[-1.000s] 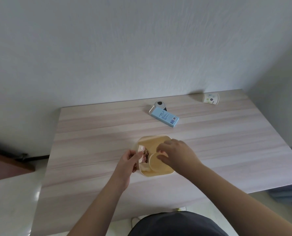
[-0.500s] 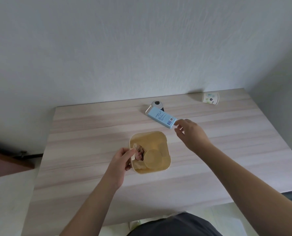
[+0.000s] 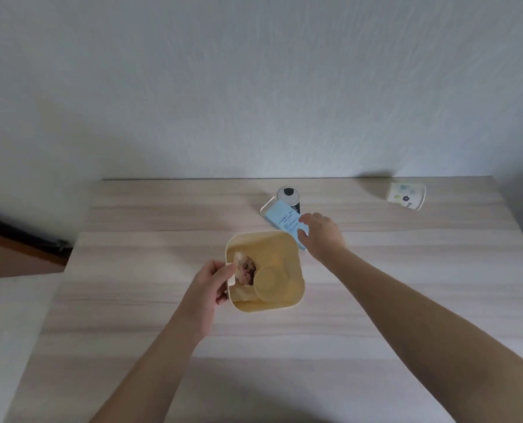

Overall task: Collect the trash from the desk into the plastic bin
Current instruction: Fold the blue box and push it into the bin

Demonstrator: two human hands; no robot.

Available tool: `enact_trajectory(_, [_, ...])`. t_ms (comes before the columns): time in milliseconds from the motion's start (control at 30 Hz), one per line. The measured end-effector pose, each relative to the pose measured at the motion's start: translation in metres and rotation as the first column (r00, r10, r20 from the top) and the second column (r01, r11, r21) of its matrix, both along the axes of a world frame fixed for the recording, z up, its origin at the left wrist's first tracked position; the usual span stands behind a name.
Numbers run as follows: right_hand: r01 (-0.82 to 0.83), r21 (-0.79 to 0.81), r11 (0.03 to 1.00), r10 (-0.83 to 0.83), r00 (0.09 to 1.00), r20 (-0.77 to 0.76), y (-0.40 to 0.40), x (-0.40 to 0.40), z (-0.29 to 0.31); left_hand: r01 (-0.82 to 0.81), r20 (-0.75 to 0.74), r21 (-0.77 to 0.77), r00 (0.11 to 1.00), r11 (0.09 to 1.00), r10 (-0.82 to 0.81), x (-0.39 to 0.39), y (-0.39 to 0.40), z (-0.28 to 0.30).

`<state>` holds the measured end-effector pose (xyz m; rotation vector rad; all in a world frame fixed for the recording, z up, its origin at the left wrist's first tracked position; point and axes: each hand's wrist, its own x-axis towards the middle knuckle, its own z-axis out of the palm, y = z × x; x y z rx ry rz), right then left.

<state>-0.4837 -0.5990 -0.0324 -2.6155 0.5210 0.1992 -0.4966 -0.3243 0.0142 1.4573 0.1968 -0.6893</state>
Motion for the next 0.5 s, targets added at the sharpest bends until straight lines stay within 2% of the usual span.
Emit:
enact_trajectory(167, [-0.013, -0.014, 1.000, 0.011, 0.997, -0.075, -0.006, 0.033, -0.032, -0.062, -0.002, 0.002, 0.998, 0.998, 0.062, 0.004, -0.011, 0.003])
enact_trajectory(300, [-0.031, -0.052, 0.998, 0.020, 0.981, -0.195, -0.004, 0.035, -0.051, -0.104, -0.010, 0.019, 0.994, 0.994, 0.105, -0.003, -0.011, 0.002])
enact_trajectory(400, [-0.048, -0.157, 0.986, 0.016, 0.981, -0.196, 0.001, 0.033, -0.059, -0.120, -0.002, 0.026, 0.993, 0.992, 0.120, -0.009, -0.006, 0.000])
enact_trajectory(500, [-0.055, -0.186, 0.981, 0.019, 0.981, -0.195, 0.004, 0.032, -0.061, -0.117, 0.010, 0.053, 0.993, 0.992, 0.116, -0.012, 0.001, 0.000])
